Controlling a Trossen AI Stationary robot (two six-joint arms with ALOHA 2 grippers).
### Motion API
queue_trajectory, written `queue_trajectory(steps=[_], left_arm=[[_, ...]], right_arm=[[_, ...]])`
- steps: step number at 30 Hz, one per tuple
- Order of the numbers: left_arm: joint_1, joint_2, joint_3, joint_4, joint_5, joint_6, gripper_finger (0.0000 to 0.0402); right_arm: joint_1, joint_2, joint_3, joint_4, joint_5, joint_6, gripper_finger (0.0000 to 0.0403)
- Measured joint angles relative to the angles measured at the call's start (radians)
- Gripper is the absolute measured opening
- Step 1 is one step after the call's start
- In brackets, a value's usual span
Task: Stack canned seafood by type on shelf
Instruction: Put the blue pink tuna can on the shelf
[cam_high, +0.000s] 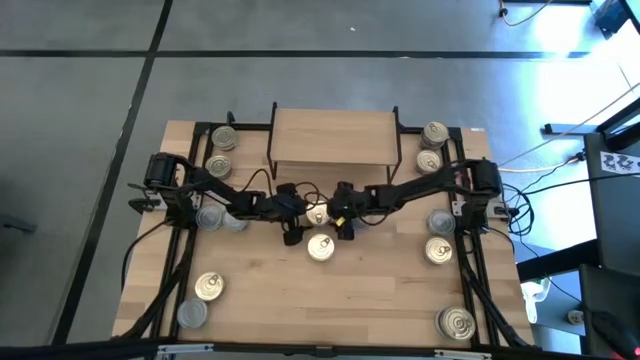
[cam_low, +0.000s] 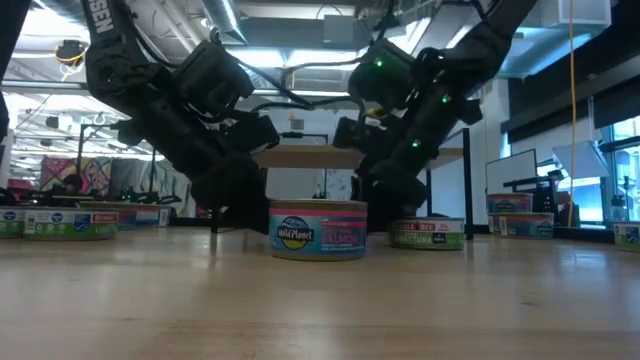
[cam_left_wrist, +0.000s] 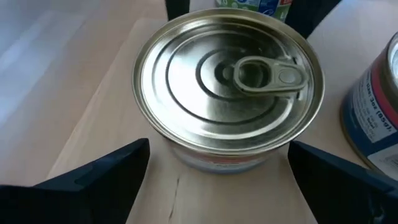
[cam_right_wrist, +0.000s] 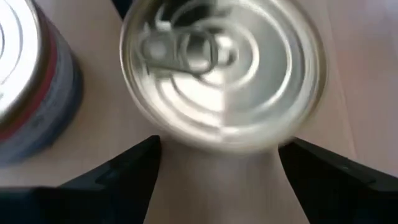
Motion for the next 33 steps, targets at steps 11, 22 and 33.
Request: queue_trajectory(steps=[11, 22, 33], left_arm=[[0.001, 0.017, -0.001, 0.021, 0.015, 0.0, 0.0382], [0.001, 0.019, -0.005, 0.058, 0.013, 0.0, 0.0382], [0.001, 0.018, -0.005, 0.071, 0.013, -0.005, 0.0382]], right_arm=[[0.0, 0.035, -0.002, 0.112, -0.009, -0.015, 0.0319], [0.001, 0.027, -0.004, 0.134, 0.007, -0.03, 0.0319], [0.001, -0.006, -0.004, 0.127, 0.001, -0.033, 0.0319]])
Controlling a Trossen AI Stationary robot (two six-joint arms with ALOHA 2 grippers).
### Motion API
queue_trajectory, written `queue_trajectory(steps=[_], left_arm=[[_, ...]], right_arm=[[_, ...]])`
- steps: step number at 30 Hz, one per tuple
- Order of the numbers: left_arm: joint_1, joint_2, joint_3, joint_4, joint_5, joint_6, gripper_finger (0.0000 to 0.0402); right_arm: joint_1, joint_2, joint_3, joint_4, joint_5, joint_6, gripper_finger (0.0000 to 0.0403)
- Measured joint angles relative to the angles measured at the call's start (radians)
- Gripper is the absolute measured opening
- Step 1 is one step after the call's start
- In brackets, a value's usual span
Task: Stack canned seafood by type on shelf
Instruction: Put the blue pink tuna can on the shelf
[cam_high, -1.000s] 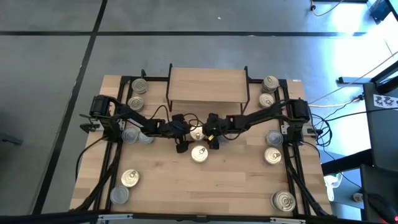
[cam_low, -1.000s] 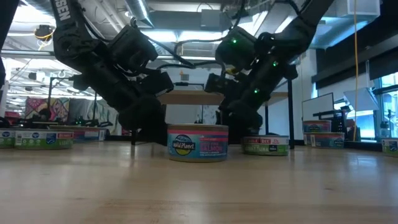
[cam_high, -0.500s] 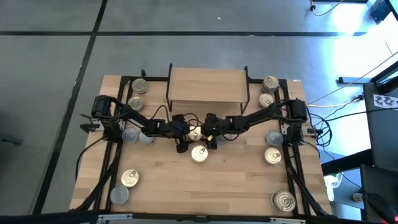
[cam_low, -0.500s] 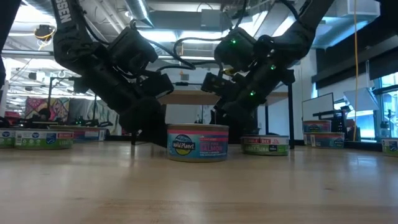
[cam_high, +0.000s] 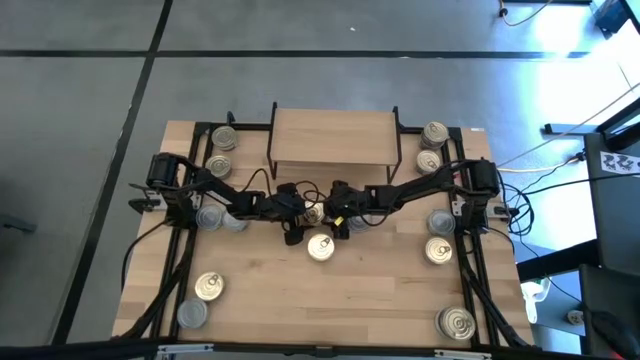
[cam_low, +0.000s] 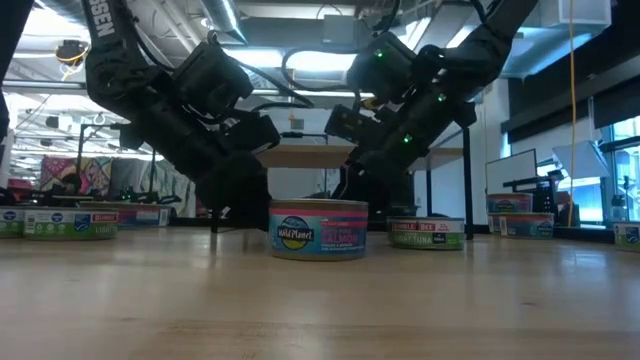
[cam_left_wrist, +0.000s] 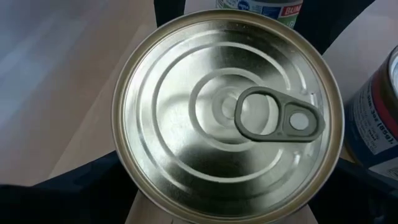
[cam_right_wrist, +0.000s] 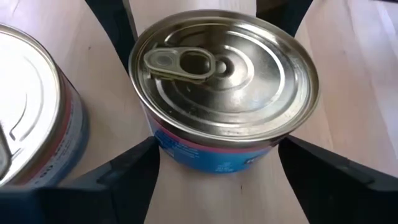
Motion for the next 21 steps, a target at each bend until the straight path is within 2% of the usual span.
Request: queue_trajectory(steps=[21], left_arm=[[0.001, -0.001, 0.0, -0.002, 0.0, -0.001, 0.0382]], right_arm=[[0.0, -0.004, 0.013, 0.069, -0.031, -0.021, 0.0319]])
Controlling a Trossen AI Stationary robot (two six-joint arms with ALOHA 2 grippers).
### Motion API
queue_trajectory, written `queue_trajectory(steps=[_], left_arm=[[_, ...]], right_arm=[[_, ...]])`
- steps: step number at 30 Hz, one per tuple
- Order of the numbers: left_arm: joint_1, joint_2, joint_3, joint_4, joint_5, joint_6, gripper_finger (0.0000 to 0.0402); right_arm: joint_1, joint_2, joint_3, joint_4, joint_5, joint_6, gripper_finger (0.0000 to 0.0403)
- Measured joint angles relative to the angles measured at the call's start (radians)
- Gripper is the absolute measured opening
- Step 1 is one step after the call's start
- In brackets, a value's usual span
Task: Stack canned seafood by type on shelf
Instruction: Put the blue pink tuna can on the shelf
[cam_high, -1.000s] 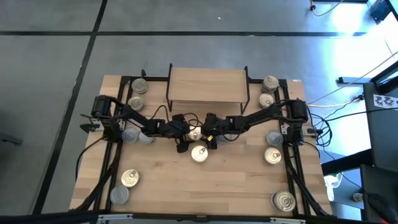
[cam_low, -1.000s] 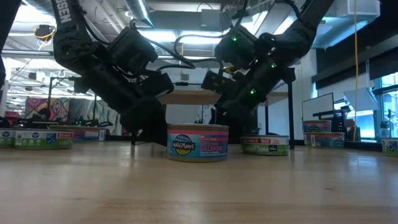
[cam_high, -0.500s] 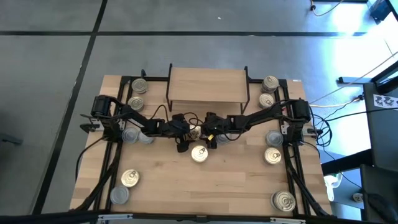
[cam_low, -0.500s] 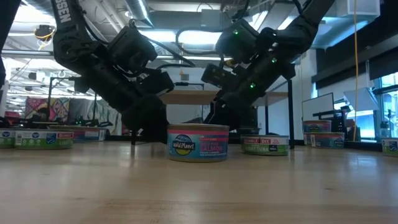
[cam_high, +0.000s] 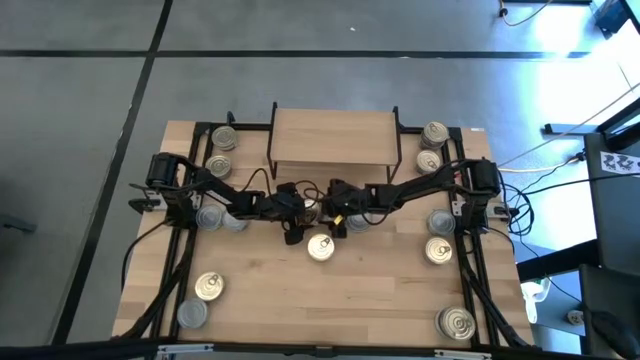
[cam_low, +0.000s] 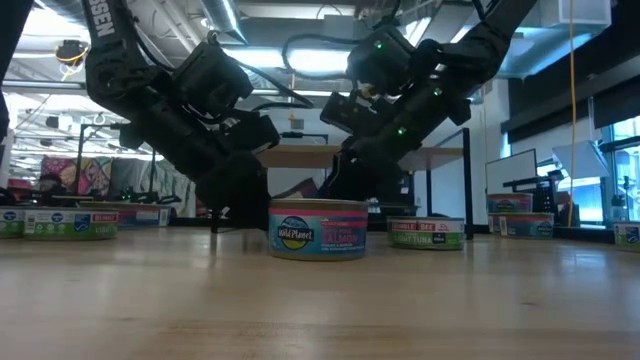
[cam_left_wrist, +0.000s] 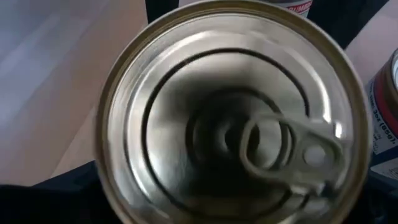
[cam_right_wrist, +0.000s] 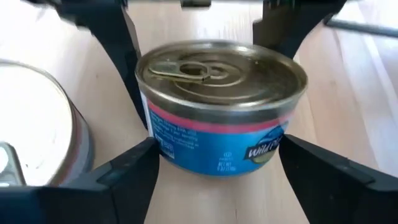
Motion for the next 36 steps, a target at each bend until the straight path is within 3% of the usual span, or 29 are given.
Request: queue_trajectory(steps=[19, 36], left_arm=[[-0.001, 0.003, 0.002, 0.033, 0.014, 0.006, 0.0382], [-0.001, -0.002, 0.004, -0.003, 0.007, -0.012, 0.0381]], right_arm=[[0.0, 0.003, 0.013, 0.098, -0.023, -0.019, 0.0319], [0.0, -0.07, 0.006, -0.072, -0.005, -0.049, 0.0319]])
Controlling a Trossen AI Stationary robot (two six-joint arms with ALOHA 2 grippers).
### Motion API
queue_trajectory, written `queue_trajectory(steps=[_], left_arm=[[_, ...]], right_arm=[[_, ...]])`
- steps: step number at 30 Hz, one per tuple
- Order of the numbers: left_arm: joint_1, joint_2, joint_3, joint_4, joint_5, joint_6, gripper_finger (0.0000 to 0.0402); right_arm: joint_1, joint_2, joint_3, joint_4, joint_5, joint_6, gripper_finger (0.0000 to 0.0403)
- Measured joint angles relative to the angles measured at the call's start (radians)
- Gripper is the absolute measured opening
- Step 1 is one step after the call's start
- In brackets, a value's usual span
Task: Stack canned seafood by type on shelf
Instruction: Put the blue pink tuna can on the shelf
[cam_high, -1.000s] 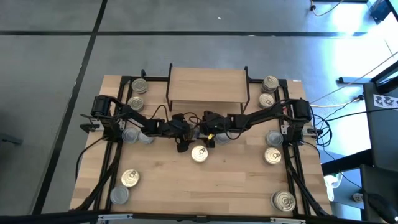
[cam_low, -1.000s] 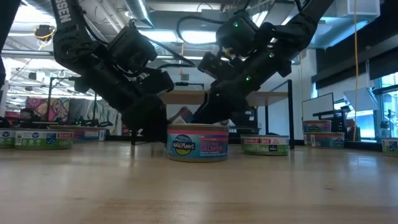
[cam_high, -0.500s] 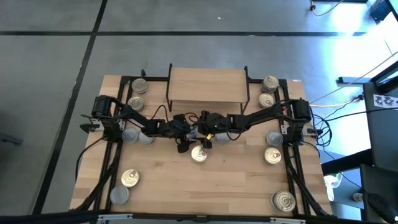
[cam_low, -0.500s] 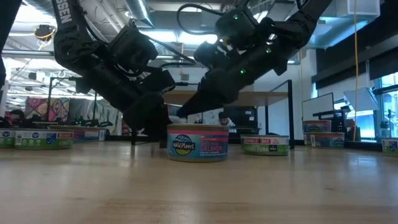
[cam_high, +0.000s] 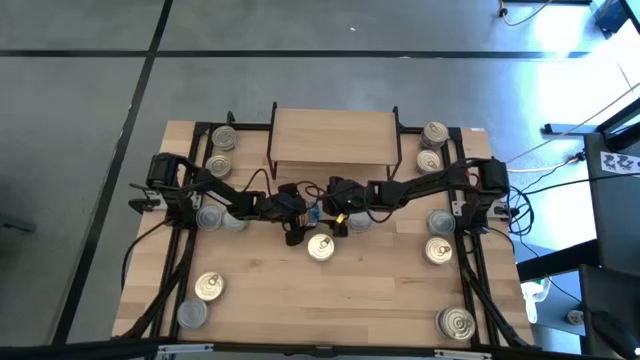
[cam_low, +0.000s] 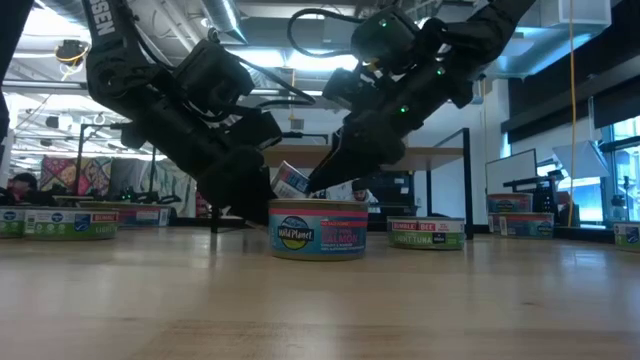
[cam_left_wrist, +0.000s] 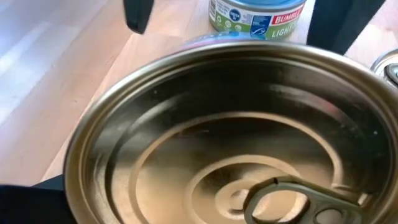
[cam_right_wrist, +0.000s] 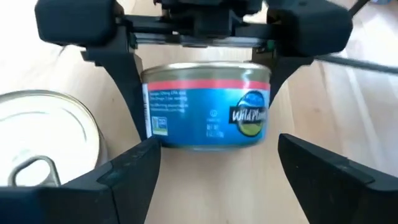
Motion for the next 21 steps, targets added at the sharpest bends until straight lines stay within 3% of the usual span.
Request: queue_trajectory(steps=[5, 10, 16, 21], left_arm=[[0.0, 0.0, -0.001, 0.001, -0.001, 0.0, 0.0381], [0.0, 0.0, -0.002, 0.001, -0.001, -0.002, 0.0381], [0.001, 0.0, -0.002, 0.007, -0.001, -0.002, 0.0381], [0.001, 0.0, -0.003, 0.008, -0.002, -0.003, 0.0381]], right_arm=[[0.012, 0.0, 0.0, -0.028, 0.069, -0.119, 0.0319], [0.067, -0.019, 0.001, -0.053, 0.194, -0.412, 0.0319], [0.145, -0.007, -0.002, -0.052, 0.231, -0.729, 0.0319], [0.167, -0.003, -0.002, 0.015, 0.321, -0.843, 0.0319]])
